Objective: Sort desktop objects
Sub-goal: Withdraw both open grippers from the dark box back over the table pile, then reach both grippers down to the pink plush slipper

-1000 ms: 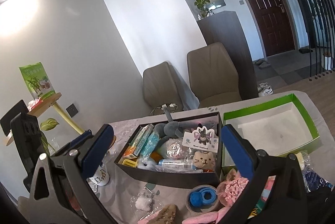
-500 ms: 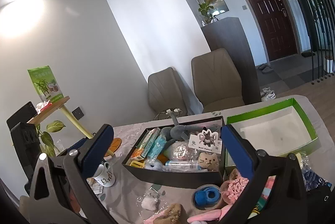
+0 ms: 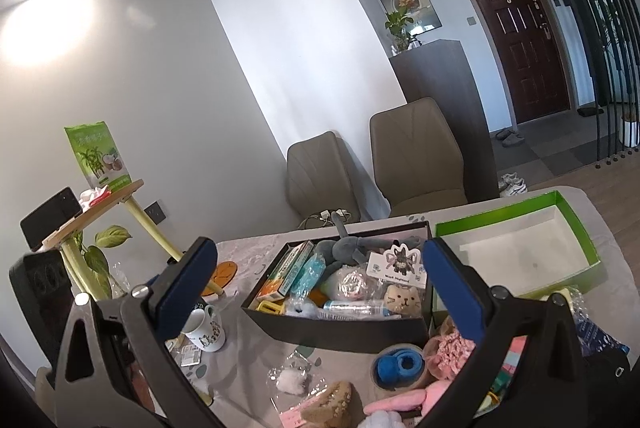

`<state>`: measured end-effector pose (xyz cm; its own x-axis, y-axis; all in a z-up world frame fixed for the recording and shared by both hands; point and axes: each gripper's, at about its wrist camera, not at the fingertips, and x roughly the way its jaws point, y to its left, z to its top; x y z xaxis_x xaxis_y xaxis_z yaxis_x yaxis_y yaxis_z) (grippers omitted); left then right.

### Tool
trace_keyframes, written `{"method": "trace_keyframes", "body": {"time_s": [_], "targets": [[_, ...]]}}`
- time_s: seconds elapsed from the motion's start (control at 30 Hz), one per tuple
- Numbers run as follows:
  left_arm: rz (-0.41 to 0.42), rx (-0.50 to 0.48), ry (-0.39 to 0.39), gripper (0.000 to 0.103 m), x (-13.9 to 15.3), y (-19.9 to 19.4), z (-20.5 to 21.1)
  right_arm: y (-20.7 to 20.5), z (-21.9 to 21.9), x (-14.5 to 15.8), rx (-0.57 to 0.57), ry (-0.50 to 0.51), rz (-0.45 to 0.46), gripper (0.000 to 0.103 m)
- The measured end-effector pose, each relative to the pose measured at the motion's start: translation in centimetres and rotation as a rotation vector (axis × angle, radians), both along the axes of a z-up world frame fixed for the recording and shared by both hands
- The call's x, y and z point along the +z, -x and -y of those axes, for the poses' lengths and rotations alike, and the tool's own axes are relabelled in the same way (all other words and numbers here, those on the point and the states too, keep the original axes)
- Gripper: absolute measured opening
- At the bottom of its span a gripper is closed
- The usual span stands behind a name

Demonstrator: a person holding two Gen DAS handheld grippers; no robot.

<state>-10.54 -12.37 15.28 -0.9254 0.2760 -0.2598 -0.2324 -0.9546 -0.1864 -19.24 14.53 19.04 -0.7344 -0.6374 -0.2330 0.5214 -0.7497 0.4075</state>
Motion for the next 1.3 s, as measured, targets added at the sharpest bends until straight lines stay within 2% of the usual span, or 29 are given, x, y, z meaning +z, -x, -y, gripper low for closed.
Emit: {"method": "trace_keyframes", "body": {"time_s": [0.13,0.23,0.4,0.63,0.8,0.87,0.93,0.97,1.1,1.13,1.2,1.23,1.3], "targets": [[0.039,-0.037,-0.071,0.099,-2.0,-1.5,0.8,-3.3,-1.1,-2.9,0.018,-0.009,-0.020,0.103],[0.071,-0.036,-0.068,0.099,-3.0,-2.4,0.7,-4.4,-2.3,-5.3,0.008,0.001,0.044,0.103],[0.114,-0.029,-0.072,0.099,-4.6,-3.9,0.3,-5.3,-3.9,-5.6,0.006,0.052,0.052,0.103],[0.176,-0.020,-0.072,0.099,-7.2,-5.8,-0.3,-7.2,-4.5,-7.6,0.040,0.009,0.072,0.103],[0.212,-0.043,-0.043,0.099,-8.2,-6.3,-1.7,-8.6,-5.9,-8.2,0.036,-0.007,0.061,0.103],[0.218,-0.050,-0.039,0.094,-8.4,-6.4,-2.2,-9.1,-6.7,-8.2,0.036,-0.004,0.051,0.103],[0.234,-0.063,-0.032,0.082,-8.7,-6.3,-2.7,-9.5,-7.1,-8.1,0.037,-0.011,0.043,0.101],[0.243,-0.064,-0.029,0.081,-8.9,-6.3,-3.0,-9.7,-7.3,-8.2,0.040,-0.019,0.040,0.099],[0.273,-0.065,-0.016,0.079,-10.0,-6.3,-3.8,-10.4,-7.6,-8.8,0.064,-0.055,0.052,0.082],[0.279,-0.067,-0.013,0.068,-10.2,-6.4,-3.9,-10.6,-7.7,-9.1,0.069,-0.067,0.056,0.079],[0.302,-0.060,-0.005,0.058,-10.8,-6.3,-4.1,-11.0,-7.5,-9.8,0.081,-0.093,0.064,0.075],[0.315,-0.053,0.001,0.054,-11.1,-6.2,-4.2,-11.2,-7.4,-10.1,0.091,-0.111,0.066,0.071],[0.332,-0.048,0.008,0.053,-11.6,-6.2,-4.4,-11.6,-7.0,-11.0,0.113,-0.143,0.071,0.063]]}}
